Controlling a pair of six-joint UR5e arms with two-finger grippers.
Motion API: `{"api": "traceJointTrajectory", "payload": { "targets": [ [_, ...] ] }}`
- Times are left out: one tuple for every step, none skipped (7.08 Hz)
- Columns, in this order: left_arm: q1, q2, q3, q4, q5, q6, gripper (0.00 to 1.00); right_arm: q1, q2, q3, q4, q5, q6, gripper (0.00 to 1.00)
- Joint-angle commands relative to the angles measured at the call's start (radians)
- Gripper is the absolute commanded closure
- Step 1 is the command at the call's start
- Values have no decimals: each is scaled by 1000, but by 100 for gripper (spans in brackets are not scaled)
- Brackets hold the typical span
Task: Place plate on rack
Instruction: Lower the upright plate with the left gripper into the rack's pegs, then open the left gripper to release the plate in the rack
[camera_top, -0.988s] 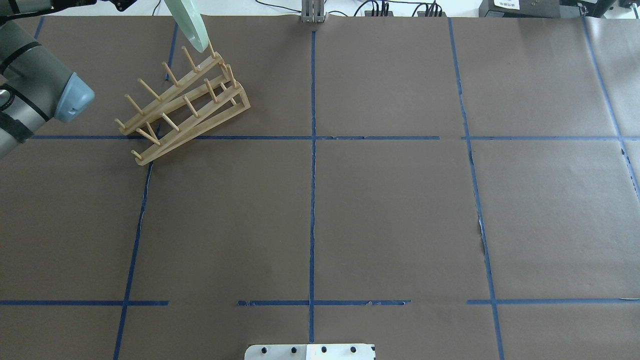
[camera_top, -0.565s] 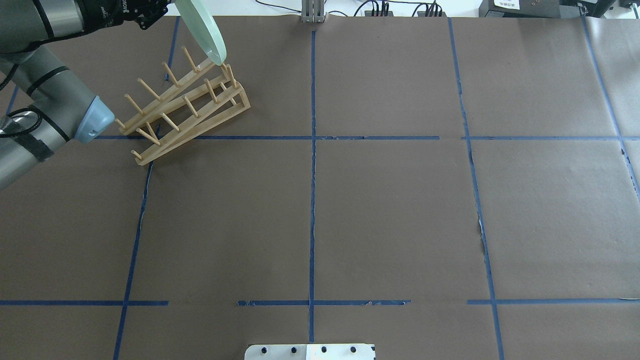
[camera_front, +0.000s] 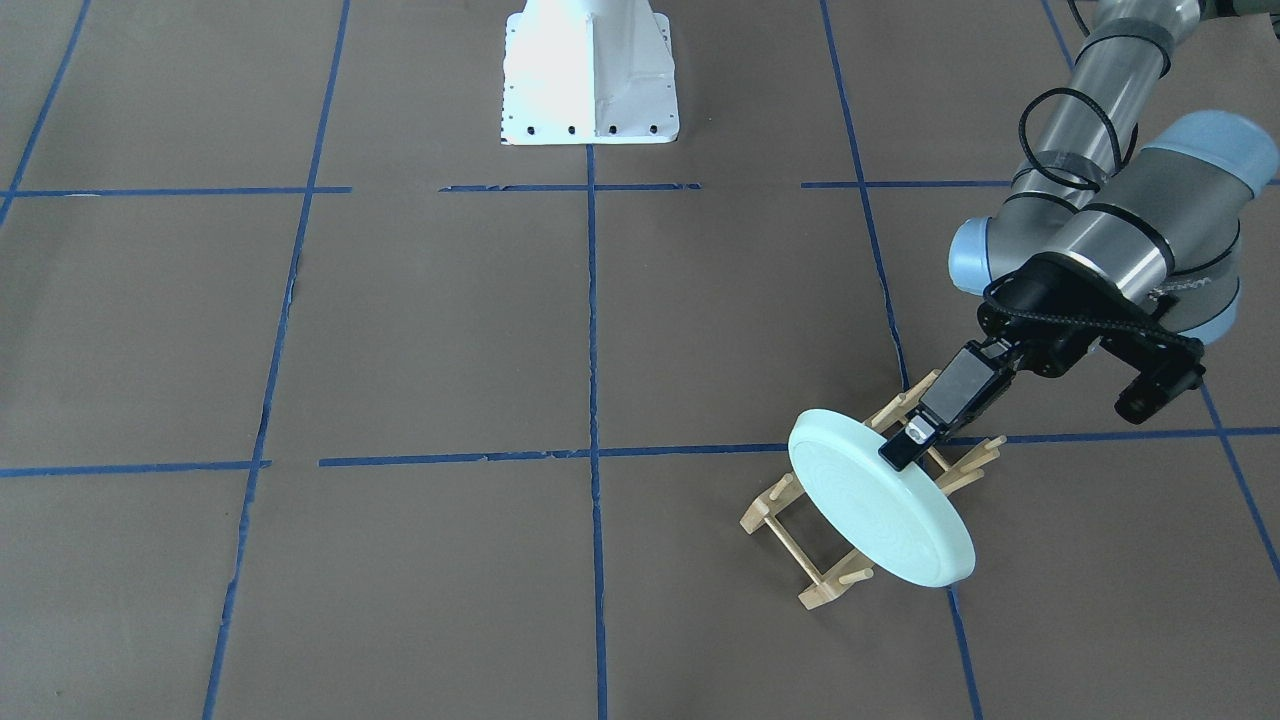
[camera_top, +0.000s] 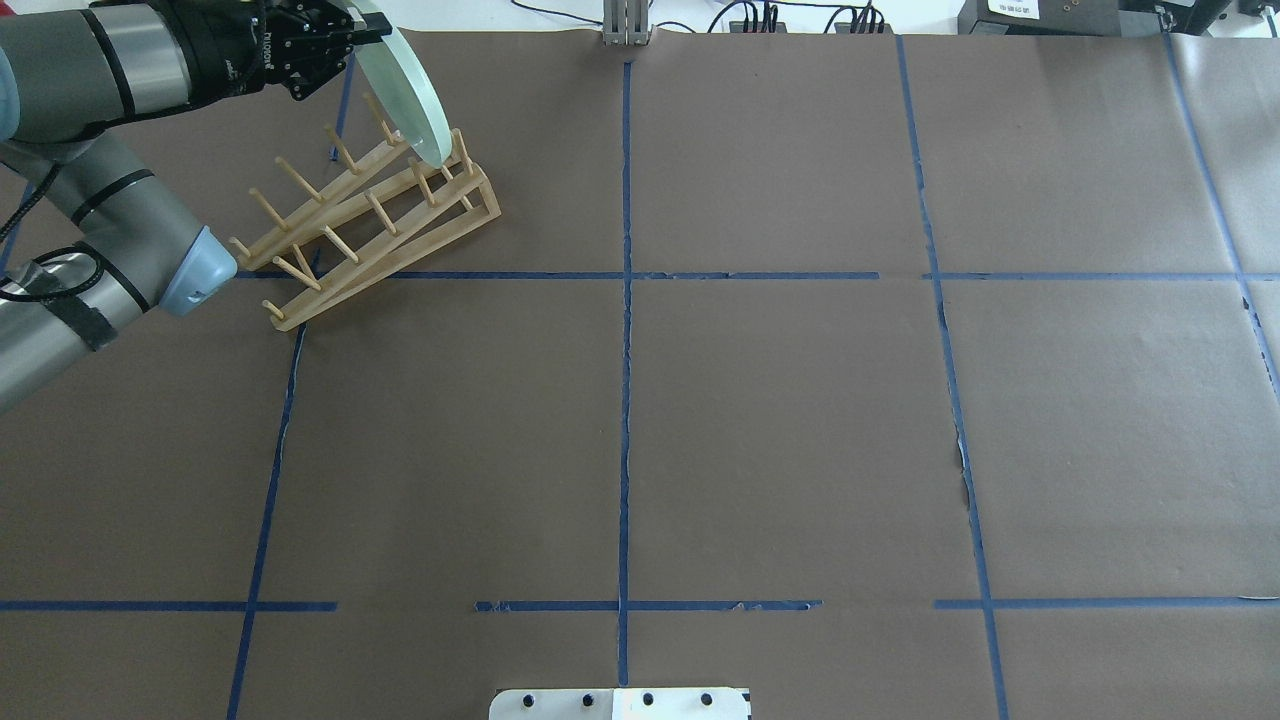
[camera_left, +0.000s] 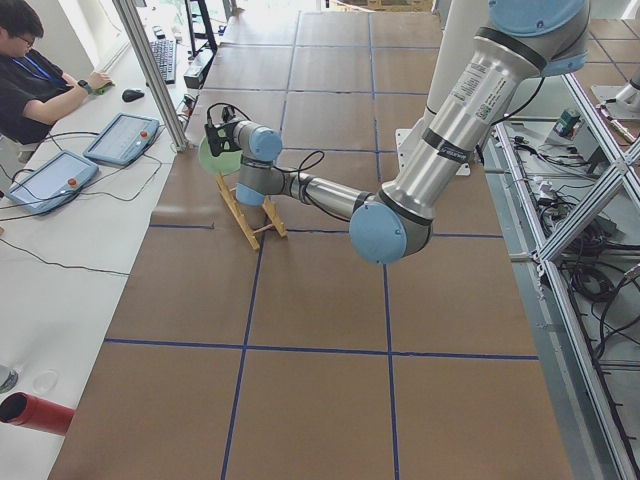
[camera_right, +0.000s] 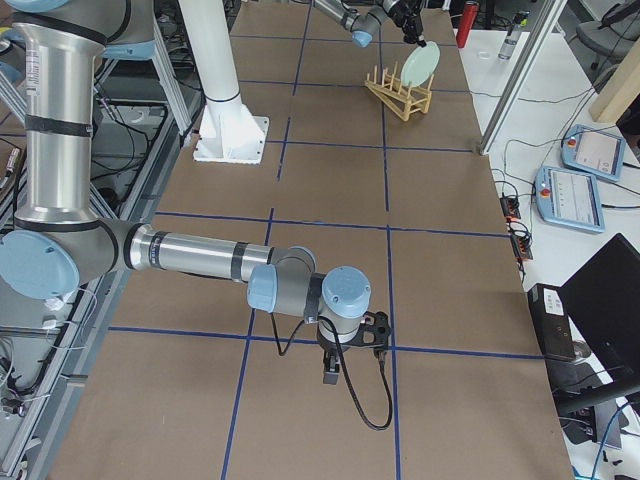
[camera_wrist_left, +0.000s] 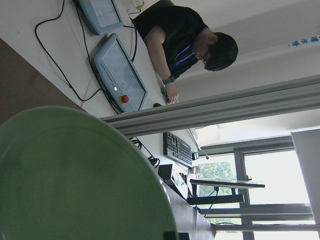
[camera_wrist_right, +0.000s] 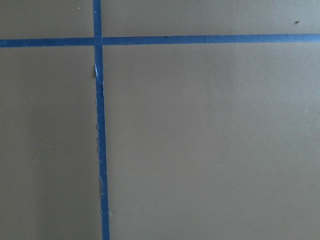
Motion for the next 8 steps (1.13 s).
{"api": "traceJointTrajectory", "payload": {
  "targets": [
    [10, 7, 11, 6, 1, 12, 97, -1, 0, 1, 0, 0, 0, 0],
    [10, 6, 11, 36, 3, 10, 5, -1, 0, 0, 0, 0, 0, 0],
    [10, 6, 9, 82, 0, 10, 0, 1, 0, 0, 0, 0, 0, 0],
    [10, 6, 5, 98, -7, 13, 0, 1, 0, 0, 0, 0, 0, 0],
    [6, 4, -7, 131, -25, 16, 0, -1, 0, 1, 0, 0, 0, 0],
    [-29, 4, -45, 227, -180, 41, 0, 1, 0, 1, 0, 0, 0, 0],
    [-77, 38, -125, 439, -341, 134, 0, 1, 0, 1, 0, 0, 0, 0],
    [-100, 100, -247, 659, -373, 338, 0, 1, 0, 0, 0, 0, 0, 0]
  ]
}}
